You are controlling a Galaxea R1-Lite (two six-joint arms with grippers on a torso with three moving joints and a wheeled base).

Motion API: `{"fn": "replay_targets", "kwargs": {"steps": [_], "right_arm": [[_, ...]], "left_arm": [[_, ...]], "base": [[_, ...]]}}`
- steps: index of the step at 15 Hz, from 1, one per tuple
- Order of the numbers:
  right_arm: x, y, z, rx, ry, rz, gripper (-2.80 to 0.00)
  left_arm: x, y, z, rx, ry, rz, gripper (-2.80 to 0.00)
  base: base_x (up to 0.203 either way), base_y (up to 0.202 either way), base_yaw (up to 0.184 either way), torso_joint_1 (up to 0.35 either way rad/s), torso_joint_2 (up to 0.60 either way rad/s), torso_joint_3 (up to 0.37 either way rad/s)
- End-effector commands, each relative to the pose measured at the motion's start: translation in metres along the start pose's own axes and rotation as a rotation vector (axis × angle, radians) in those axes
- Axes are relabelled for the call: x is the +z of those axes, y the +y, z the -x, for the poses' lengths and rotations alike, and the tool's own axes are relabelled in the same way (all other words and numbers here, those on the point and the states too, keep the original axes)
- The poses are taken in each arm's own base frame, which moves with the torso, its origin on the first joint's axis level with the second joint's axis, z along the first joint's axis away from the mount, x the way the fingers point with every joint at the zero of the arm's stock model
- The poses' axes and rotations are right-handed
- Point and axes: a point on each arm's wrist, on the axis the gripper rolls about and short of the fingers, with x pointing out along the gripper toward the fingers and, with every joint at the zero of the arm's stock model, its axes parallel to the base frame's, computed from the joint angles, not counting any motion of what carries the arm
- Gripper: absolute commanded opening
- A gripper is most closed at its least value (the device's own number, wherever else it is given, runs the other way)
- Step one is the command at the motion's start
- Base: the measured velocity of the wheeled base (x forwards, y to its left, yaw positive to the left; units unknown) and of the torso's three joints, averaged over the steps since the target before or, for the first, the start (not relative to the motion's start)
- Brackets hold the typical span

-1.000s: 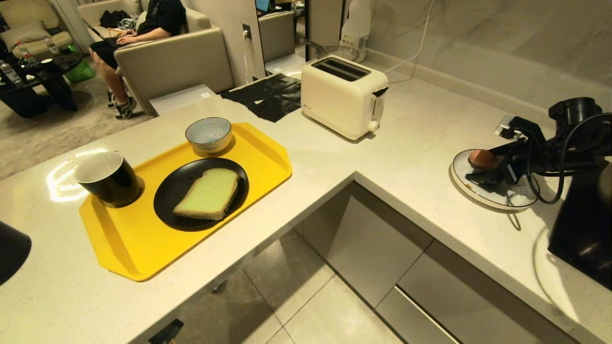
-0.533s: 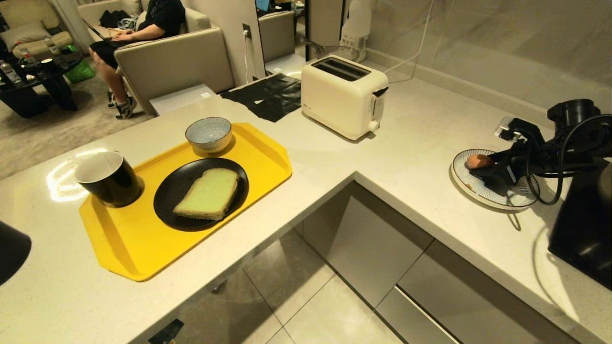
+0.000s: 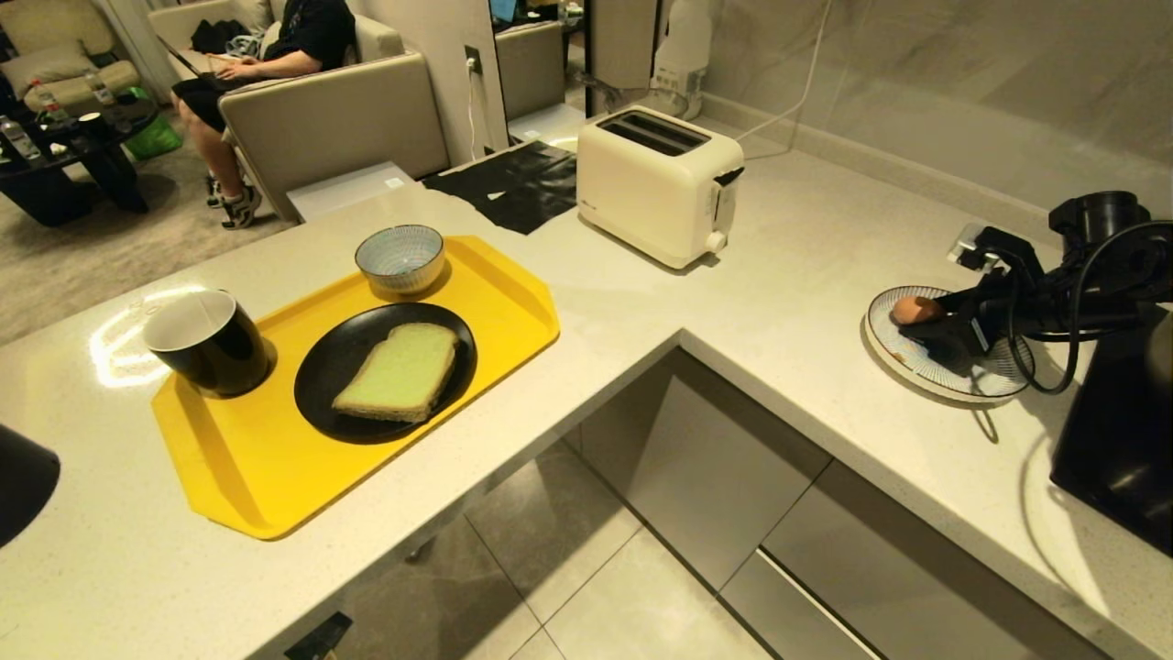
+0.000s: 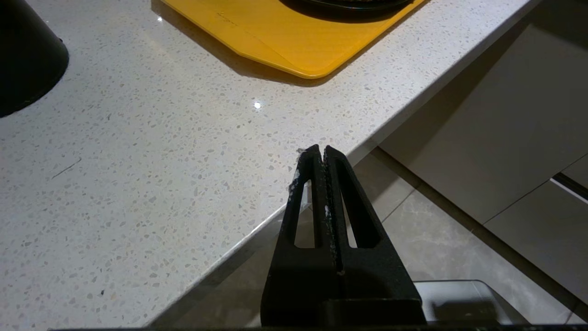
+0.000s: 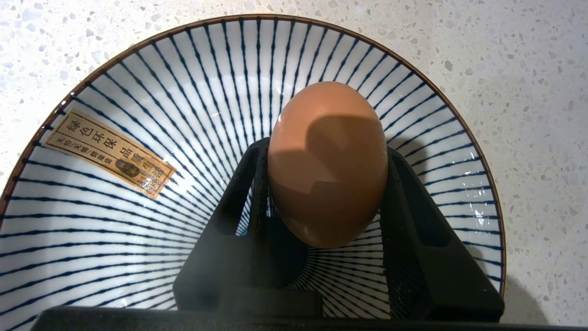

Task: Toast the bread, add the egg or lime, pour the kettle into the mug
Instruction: Pick up the egg, then put the egg in the bowl

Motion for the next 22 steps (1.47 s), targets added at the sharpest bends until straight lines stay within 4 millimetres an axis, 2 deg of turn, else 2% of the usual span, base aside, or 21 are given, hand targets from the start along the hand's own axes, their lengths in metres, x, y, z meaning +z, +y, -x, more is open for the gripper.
{"fn": "replay_targets", "kwargs": {"steps": [1,7,12,17,22], "right_arm": [[0.001,0.000,0.002,0.001,-0.005,0.006,-2.80],[0.010,-0.003,0.019,-0.014,-0.044,-0.006,-2.80],[0.032,-0.005,0.040,-0.075,-0.106,-0.108,-2.80],[0.064,-0.007,0.078,-0.168,-0.216,-0.271,-2.80],[0.087,0.002,0.114,-0.235,-0.260,-0.383,-2.80]], "left_arm": [[0.000,0.000,0.000,0.001,-0.002,0.001,-2.80],[0.000,0.000,0.000,0.000,0.000,0.000,-2.80],[0.000,0.000,0.000,0.000,-0.002,0.000,-2.80],[0.000,0.000,0.000,0.000,0.000,0.001,-2.80],[0.000,0.000,0.000,0.001,-0.002,0.000,-2.80]], "base": [[0.000,0.000,0.000,0.000,0.00,0.000],[0.000,0.000,0.000,0.000,0.00,0.000],[0.000,0.000,0.000,0.000,0.00,0.000],[0.000,0.000,0.000,0.000,0.00,0.000],[0.000,0.000,0.000,0.000,0.00,0.000]]}}
